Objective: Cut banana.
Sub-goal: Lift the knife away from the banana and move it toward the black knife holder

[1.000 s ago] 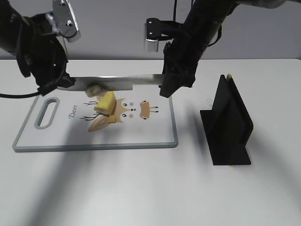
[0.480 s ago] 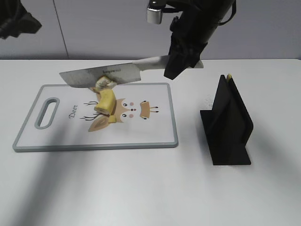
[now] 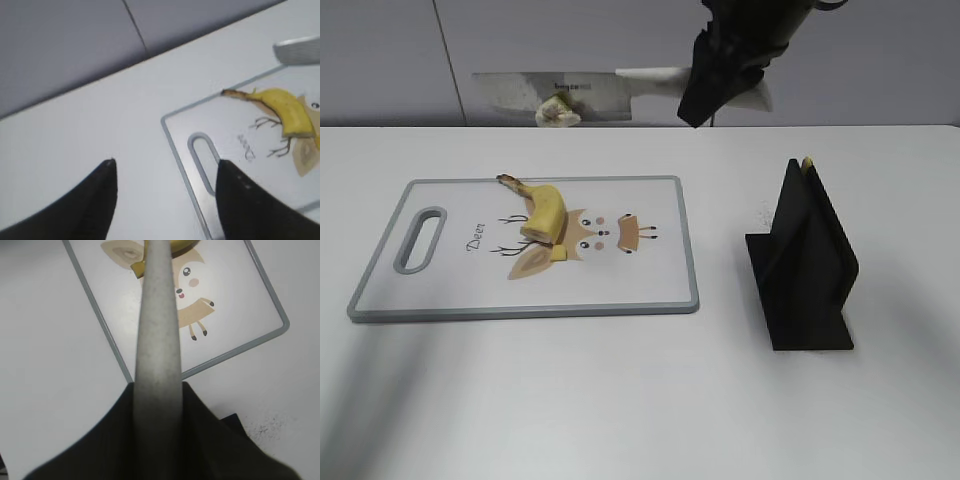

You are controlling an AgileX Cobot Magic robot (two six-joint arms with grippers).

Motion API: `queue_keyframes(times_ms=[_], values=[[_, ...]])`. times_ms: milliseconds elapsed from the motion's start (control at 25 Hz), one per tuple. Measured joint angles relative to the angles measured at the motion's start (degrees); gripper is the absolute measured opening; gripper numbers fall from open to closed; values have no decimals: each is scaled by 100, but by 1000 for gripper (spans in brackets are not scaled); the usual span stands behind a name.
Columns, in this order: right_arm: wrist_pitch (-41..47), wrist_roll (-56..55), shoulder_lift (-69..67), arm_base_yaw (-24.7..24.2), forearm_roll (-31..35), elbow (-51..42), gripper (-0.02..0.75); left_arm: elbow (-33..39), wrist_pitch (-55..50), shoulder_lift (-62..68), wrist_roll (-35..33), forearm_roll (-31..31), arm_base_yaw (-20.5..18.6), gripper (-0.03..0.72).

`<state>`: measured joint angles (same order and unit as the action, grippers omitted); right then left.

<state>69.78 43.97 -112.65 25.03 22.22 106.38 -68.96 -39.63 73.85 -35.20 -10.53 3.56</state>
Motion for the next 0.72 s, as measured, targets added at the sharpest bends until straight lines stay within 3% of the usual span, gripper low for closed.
queue_keyframes(times_ms=[360,720], values=[[7,-1037,884,0,69,-990,174,33,-1824,-212,1729,663,-249,593],[-492,-2394,2075,0,90,-2441,173,988,-2079,-1052,2142,796,-249,593]])
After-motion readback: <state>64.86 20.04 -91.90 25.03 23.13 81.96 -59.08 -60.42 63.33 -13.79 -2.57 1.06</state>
